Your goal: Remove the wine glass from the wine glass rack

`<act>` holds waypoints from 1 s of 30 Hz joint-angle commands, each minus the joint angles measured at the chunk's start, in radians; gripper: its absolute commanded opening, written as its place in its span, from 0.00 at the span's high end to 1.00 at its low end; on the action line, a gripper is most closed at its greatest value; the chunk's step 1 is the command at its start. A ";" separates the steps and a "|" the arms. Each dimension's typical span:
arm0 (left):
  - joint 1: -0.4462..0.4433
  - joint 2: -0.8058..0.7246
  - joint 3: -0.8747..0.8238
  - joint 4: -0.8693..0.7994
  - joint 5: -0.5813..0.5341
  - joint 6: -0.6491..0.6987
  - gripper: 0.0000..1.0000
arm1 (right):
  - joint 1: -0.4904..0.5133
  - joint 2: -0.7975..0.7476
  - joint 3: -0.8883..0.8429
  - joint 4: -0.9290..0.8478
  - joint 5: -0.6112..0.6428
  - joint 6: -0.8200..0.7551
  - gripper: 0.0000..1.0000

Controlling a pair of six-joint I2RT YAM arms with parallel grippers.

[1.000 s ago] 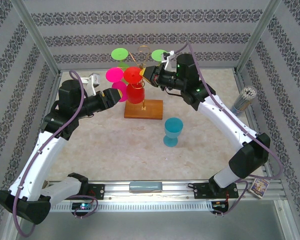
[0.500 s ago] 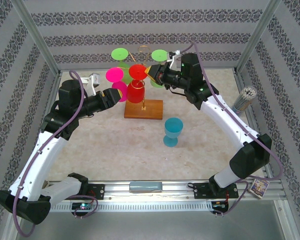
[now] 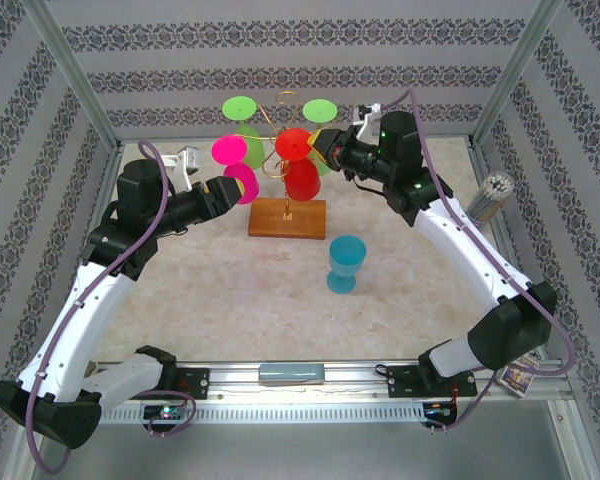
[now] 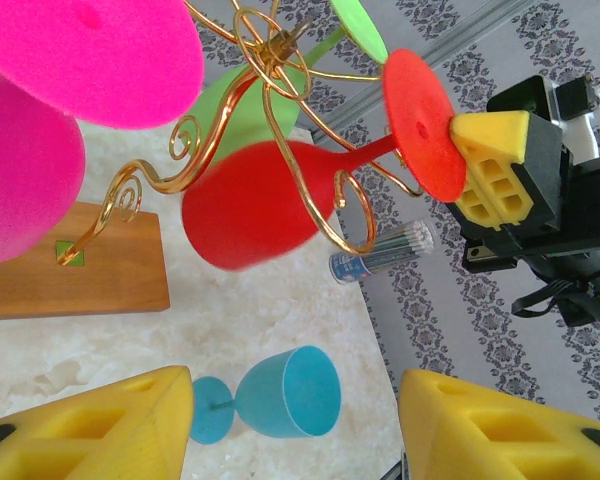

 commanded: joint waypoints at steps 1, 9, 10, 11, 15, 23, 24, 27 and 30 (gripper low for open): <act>0.016 -0.010 -0.010 0.043 0.005 -0.003 0.43 | -0.004 -0.042 -0.024 0.045 0.013 0.007 1.00; 0.017 -0.020 -0.014 0.041 0.005 -0.005 0.43 | 0.001 -0.064 -0.043 0.060 -0.016 0.027 1.00; 0.017 -0.022 -0.016 0.039 0.005 -0.006 0.43 | 0.003 -0.067 -0.044 0.060 -0.019 0.029 1.00; 0.017 -0.024 -0.018 0.039 0.005 -0.007 0.43 | 0.006 -0.070 -0.047 0.060 -0.022 0.029 1.00; 0.016 -0.032 -0.026 0.033 0.004 -0.010 0.43 | 0.020 -0.087 -0.065 0.054 -0.027 0.028 1.00; 0.016 -0.063 -0.038 -0.019 -0.010 -0.009 0.43 | 0.054 -0.140 -0.126 0.037 -0.033 0.013 1.00; 0.016 -0.068 -0.038 -0.029 -0.011 -0.009 0.44 | 0.056 -0.147 -0.135 0.035 -0.034 0.011 1.00; 0.016 -0.089 -0.039 -0.067 -0.016 -0.005 0.44 | 0.066 -0.176 -0.173 0.033 -0.032 0.006 1.00; 0.016 -0.120 -0.039 -0.118 -0.027 0.002 0.44 | 0.083 -0.203 -0.204 0.017 -0.033 -0.015 1.00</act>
